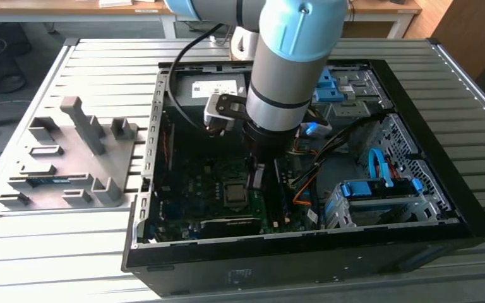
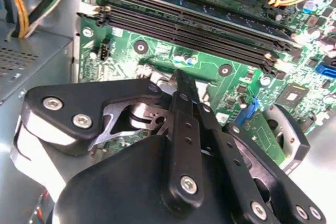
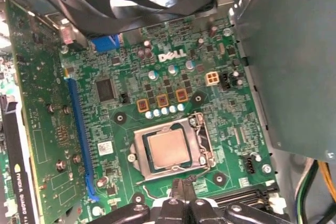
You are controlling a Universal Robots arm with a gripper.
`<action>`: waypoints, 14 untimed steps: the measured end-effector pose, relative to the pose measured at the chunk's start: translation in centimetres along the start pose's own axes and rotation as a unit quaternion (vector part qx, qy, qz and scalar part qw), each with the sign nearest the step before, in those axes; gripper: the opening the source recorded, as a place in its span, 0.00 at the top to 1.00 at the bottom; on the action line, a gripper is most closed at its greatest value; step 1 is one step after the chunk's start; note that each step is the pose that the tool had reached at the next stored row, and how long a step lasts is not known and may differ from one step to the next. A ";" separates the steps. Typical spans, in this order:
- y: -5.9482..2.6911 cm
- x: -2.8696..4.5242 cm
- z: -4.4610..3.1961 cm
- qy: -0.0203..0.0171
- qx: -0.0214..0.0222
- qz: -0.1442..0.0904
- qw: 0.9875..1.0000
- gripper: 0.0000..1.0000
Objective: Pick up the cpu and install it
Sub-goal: 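Install the first cpu locking lever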
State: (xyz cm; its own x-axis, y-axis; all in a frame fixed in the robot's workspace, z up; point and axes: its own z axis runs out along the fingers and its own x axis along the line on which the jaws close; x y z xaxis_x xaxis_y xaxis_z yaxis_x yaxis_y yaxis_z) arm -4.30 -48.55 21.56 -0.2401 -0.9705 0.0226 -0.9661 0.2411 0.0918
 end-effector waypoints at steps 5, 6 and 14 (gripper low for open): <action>-0.14 0.67 0.08 0.001 0.000 -0.003 1.000 0.90; -0.17 0.85 0.09 0.001 0.000 -0.004 1.000 0.90; -0.29 1.90 0.35 0.001 0.000 -0.008 1.000 0.90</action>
State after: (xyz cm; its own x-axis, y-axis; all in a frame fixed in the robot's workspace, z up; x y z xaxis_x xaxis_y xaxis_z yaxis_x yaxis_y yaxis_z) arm -4.51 -50.46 21.23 -0.2244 -0.9742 0.0236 -0.9699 0.2257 0.0915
